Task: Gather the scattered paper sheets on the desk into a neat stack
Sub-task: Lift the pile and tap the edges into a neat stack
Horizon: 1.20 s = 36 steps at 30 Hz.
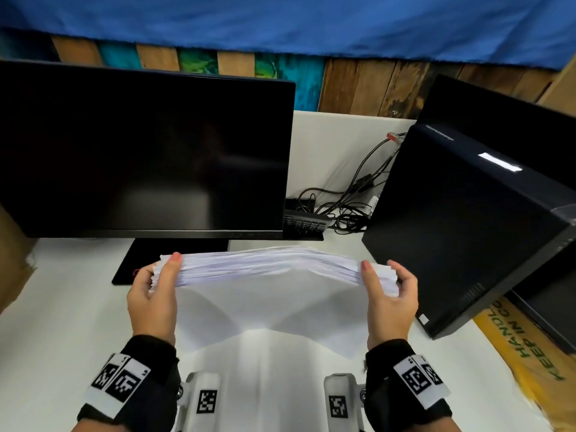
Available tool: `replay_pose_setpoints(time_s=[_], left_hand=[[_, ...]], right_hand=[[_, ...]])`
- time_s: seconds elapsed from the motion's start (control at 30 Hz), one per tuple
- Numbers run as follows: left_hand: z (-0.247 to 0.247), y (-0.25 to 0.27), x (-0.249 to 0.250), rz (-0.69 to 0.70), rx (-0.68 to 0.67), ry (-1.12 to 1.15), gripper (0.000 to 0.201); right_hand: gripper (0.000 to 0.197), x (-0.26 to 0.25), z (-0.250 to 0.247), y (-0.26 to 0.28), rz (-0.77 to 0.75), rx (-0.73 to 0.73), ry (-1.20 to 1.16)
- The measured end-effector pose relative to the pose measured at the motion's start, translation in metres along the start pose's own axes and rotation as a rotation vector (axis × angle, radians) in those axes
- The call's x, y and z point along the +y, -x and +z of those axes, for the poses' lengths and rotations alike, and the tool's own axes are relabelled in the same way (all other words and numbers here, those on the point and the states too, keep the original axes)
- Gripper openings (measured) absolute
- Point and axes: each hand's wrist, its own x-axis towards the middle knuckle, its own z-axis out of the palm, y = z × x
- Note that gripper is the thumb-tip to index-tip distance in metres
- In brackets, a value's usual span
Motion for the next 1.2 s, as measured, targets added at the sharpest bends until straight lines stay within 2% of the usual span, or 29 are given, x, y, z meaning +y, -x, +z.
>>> replay_pose_setpoints(time_s=[0.2,0.37,0.5,0.7,0.93,1.07,1.2], left_hand=[[-0.002,0.0,-0.002,-0.013,-0.013,0.003,0.017],[-0.003,0.001,0.003,-0.012,-0.002,-0.001,0.02],[-0.003,0.0,0.003,-0.027,0.002,-0.016,0.015],[-0.002,0.002,0.005,-0.028,0.001,-0.004,0.016],[-0.003,0.001,0.005,-0.037,0.002,-0.004,0.014],[-0.001,0.002,0.008,-0.036,-0.011,0.001,0.011],[-0.002,-0.001,0.007,-0.089,0.004,-0.019,0.014]], right_hand=[[0.039,-0.005,0.002,0.001,-0.061,-0.023,0.11],[0.026,-0.004,0.0,-0.005,-0.019,0.016,0.089],[0.034,-0.003,0.0,-0.003,-0.066,-0.016,0.131],[0.014,0.0,-0.001,-0.006,-0.018,0.026,0.113],[0.013,0.005,-0.005,-0.006,-0.019,-0.011,0.148],[0.005,0.004,-0.006,-0.003,-0.016,-0.044,0.139],[0.003,0.002,-0.007,-0.002,-0.034,-0.085,0.133]])
